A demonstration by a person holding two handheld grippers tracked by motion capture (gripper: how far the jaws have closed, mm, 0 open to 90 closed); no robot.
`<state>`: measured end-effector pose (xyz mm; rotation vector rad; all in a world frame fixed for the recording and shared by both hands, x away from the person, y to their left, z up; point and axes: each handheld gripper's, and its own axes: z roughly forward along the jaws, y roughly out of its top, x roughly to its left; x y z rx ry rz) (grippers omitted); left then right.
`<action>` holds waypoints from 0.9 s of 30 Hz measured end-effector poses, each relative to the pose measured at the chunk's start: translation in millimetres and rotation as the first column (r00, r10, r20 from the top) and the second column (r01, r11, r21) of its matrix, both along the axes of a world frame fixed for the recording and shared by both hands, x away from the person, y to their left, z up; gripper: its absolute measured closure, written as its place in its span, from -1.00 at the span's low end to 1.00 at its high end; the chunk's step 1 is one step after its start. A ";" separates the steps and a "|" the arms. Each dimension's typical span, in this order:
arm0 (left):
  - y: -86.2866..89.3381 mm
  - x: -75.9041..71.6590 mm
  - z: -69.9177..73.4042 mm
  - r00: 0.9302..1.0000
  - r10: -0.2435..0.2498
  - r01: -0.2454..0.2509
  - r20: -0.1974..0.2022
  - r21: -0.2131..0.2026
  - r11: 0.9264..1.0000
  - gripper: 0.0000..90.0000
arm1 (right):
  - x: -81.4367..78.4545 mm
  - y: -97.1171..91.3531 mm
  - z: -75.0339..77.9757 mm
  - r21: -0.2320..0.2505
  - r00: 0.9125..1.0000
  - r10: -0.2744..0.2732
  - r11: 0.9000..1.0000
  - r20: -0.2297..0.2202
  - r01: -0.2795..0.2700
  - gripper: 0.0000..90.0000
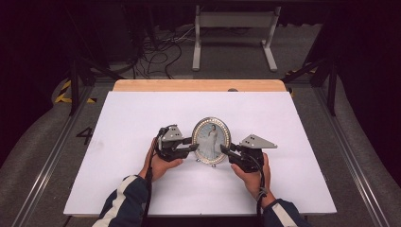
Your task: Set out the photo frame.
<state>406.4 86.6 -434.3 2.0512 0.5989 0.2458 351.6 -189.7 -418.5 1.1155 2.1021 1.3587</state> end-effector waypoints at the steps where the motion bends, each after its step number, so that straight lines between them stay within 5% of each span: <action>1: 0.1 -0.5 -0.7 1.000 0.006 -0.006 -0.002 -0.006 1.000 0.48 | -0.2 0.5 0.2 -0.007 1.000 -0.001 1.000 0.001 0.001 0.60; 9: 4.1 0.1 2.2 0.999 0.040 -0.038 0.025 -0.073 0.997 0.36 | -8.3 -5.8 6.0 -0.017 1.000 -0.013 1.000 0.025 0.013 0.36; 18: 6.7 -1.0 4.9 0.998 0.037 -0.034 0.042 -0.086 0.996 0.57 | -16.9 -13.8 8.4 -0.020 0.999 -0.008 1.000 0.038 0.009 0.75; 27: 8.2 -0.1 3.7 0.999 0.027 -0.025 0.034 -0.070 0.997 0.63 | -13.4 -15.9 4.6 -0.004 1.000 0.005 1.000 0.025 -0.005 0.83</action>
